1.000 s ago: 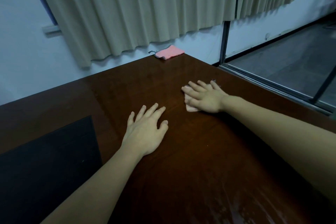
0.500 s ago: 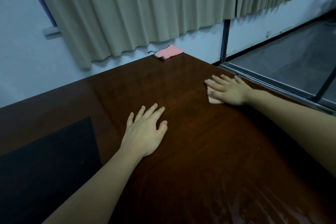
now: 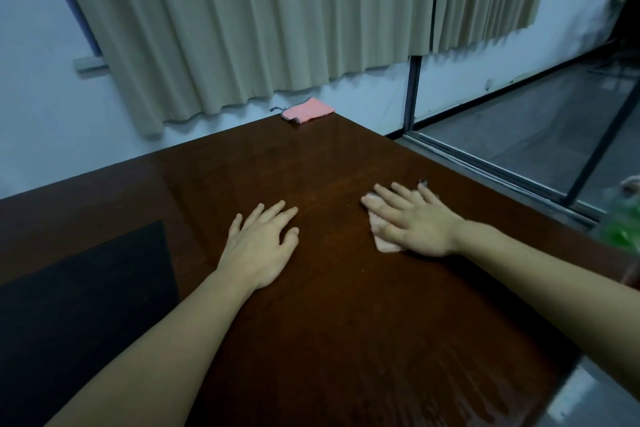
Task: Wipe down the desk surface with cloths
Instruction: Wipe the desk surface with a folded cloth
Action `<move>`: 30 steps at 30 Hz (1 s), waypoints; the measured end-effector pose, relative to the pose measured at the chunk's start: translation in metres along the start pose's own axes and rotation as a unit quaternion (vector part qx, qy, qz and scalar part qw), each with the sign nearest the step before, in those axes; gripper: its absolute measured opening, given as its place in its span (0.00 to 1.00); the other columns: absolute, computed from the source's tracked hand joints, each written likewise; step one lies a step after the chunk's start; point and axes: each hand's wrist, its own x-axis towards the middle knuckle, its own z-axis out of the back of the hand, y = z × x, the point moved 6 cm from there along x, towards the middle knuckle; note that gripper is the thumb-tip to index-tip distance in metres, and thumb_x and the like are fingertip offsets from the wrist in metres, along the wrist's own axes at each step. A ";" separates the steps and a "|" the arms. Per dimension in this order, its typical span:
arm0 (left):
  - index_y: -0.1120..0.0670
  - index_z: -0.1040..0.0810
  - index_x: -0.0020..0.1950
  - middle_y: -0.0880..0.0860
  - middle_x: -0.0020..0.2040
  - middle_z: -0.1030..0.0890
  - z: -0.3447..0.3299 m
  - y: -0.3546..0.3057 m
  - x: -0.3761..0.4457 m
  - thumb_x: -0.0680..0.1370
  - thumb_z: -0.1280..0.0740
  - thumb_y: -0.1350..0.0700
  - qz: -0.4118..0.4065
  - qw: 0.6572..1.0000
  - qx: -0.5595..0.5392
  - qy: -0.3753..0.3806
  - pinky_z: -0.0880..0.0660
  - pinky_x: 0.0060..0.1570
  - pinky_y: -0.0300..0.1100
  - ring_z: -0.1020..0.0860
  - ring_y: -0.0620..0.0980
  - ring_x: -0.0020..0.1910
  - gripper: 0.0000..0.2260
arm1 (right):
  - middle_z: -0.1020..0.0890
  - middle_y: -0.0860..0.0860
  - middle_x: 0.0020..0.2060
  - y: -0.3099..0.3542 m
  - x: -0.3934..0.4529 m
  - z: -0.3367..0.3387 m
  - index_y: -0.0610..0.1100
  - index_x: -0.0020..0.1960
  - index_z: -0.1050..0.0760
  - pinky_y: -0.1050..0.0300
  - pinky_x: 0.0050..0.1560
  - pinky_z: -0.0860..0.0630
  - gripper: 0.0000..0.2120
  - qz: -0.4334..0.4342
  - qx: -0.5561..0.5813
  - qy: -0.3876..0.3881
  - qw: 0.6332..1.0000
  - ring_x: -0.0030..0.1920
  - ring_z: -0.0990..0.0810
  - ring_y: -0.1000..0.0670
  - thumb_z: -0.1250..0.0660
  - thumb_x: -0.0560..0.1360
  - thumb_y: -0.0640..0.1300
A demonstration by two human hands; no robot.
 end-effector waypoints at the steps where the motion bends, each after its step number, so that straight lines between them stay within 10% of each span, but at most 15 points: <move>1: 0.41 0.41 0.81 0.44 0.82 0.45 0.001 -0.005 -0.001 0.85 0.51 0.42 -0.009 1.000 0.016 -0.001 0.55 0.80 0.56 0.50 0.48 0.82 0.23 | 0.62 0.57 0.81 0.007 -0.016 -0.003 0.65 0.80 0.65 0.39 0.79 0.66 0.30 0.019 -0.001 0.003 1.000 0.81 0.63 0.50 0.59 0.82 0.68; 17: 0.37 0.46 0.81 0.42 0.83 0.50 -0.019 -0.067 -0.017 0.84 0.53 0.37 -0.067 0.995 -0.006 0.075 0.60 0.79 0.56 0.55 0.48 0.82 0.24 | 0.57 0.54 0.83 -0.096 0.055 0.016 0.62 0.82 0.58 0.35 0.78 0.61 0.29 -0.131 0.032 -0.019 0.991 0.82 0.58 0.45 0.57 0.83 0.67; 30: 0.39 0.46 0.82 0.44 0.83 0.50 -0.022 -0.086 -0.035 0.84 0.51 0.37 -0.054 0.997 0.008 0.047 0.60 0.79 0.56 0.54 0.49 0.82 0.26 | 0.61 0.56 0.81 -0.005 -0.086 -0.020 0.65 0.80 0.63 0.41 0.79 0.66 0.30 0.017 0.013 -0.012 1.000 0.81 0.63 0.50 0.57 0.82 0.68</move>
